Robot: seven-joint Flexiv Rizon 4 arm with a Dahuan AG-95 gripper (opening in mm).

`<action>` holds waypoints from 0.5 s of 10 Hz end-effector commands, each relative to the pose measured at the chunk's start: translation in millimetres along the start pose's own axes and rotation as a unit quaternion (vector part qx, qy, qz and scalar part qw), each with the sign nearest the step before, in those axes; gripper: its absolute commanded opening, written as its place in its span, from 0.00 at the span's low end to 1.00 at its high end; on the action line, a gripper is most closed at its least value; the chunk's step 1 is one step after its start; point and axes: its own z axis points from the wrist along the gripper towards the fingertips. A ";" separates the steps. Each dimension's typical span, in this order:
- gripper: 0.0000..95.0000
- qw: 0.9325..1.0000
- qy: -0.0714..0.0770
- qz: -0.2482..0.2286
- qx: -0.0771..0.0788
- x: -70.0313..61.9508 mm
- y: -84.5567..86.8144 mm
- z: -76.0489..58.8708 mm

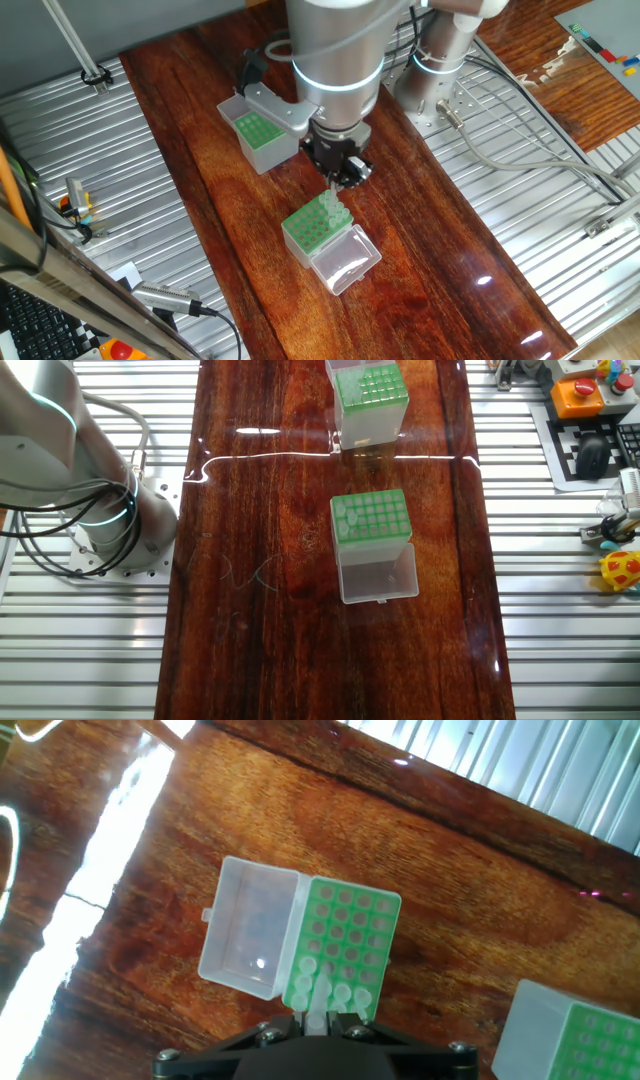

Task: Transfer all large pipette tips from one holder to another

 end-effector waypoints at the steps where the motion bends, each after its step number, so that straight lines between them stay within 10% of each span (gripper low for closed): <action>1: 0.00 1.000 0.001 -0.001 -0.002 -3.3 -2.9 4.7; 5: 0.00 1.000 -0.001 -0.001 -0.003 -4.4 -3.7 9.3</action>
